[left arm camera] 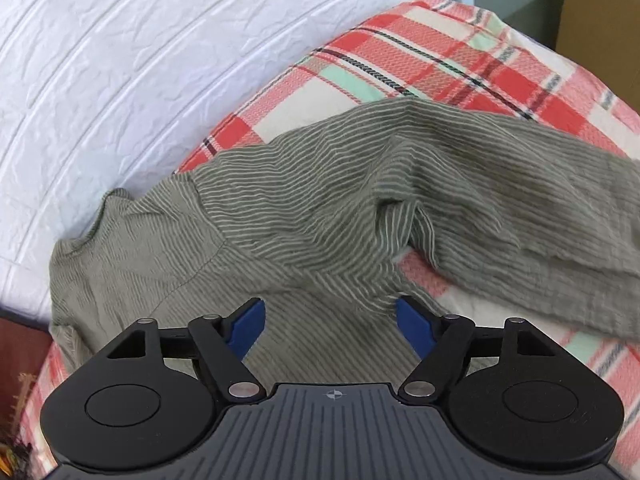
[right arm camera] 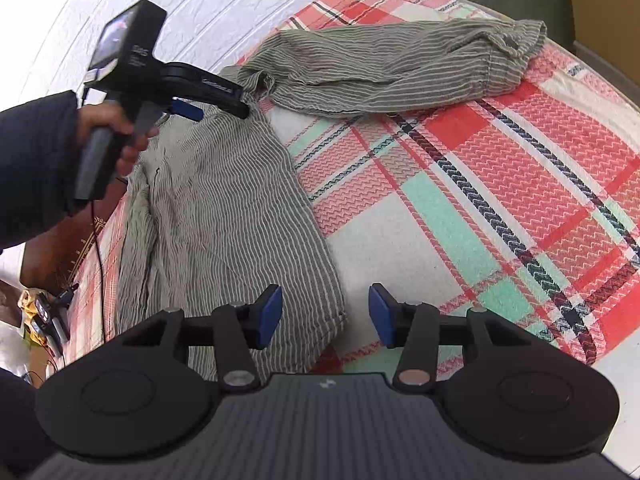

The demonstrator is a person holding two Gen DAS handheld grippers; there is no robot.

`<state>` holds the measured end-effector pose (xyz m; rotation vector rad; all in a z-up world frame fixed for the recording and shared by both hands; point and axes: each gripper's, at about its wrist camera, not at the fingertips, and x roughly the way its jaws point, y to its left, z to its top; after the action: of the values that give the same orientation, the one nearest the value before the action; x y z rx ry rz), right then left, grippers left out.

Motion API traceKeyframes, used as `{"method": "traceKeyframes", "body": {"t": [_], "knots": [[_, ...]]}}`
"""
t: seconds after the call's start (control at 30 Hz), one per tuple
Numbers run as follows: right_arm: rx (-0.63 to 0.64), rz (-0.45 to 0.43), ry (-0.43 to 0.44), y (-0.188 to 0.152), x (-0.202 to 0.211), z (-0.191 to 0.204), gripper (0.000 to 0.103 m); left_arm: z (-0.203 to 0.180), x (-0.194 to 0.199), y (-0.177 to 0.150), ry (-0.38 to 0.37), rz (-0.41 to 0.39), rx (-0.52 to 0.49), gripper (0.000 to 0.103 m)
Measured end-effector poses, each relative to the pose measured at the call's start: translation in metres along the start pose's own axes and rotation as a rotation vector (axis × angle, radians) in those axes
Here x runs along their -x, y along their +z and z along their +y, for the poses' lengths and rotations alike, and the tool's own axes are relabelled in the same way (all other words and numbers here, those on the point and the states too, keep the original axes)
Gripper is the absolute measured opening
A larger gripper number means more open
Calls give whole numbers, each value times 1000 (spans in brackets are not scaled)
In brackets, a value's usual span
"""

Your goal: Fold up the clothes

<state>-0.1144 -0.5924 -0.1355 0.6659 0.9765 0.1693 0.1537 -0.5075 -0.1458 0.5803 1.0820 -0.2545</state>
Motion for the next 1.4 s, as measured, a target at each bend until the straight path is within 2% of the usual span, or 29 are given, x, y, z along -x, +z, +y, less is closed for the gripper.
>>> {"method": "traceKeyframes", "body": {"t": [0.13,0.3,0.47,0.53,0.6,0.63,0.67,0.7,0.73,0.77,0.9,1.13,1.4], "knots": [[-5,5,10,2,-1,-3,53,0,5,7,-94,-19,56,82],[3,16,18,5,-2,-4,53,-10,-6,10,-33,19,22,81],[3,29,22,7,-3,-3,53,3,-18,7,5,43,89,77],[-3,39,31,7,-5,-4,55,6,-20,8,-6,39,112,67],[-9,49,40,8,-7,-5,53,5,-20,10,-22,37,109,45],[-12,54,45,8,-8,-6,50,4,-20,11,-30,38,105,42],[-15,60,50,8,-10,-7,36,2,-20,12,-33,38,99,28],[-18,65,54,8,-11,-7,16,0,-20,11,-28,36,90,16],[-21,70,59,8,-12,-8,9,-1,-19,11,-25,35,86,10],[-24,75,64,8,-13,-8,6,0,-18,10,-23,33,90,5],[-13,70,90,9,-9,-3,4,13,-10,9,-50,11,140,3],[37,35,190,16,9,26,4,50,20,11,-130,-53,252,4],[168,45,292,16,18,82,4,113,55,-16,-177,-128,309,4]]}}
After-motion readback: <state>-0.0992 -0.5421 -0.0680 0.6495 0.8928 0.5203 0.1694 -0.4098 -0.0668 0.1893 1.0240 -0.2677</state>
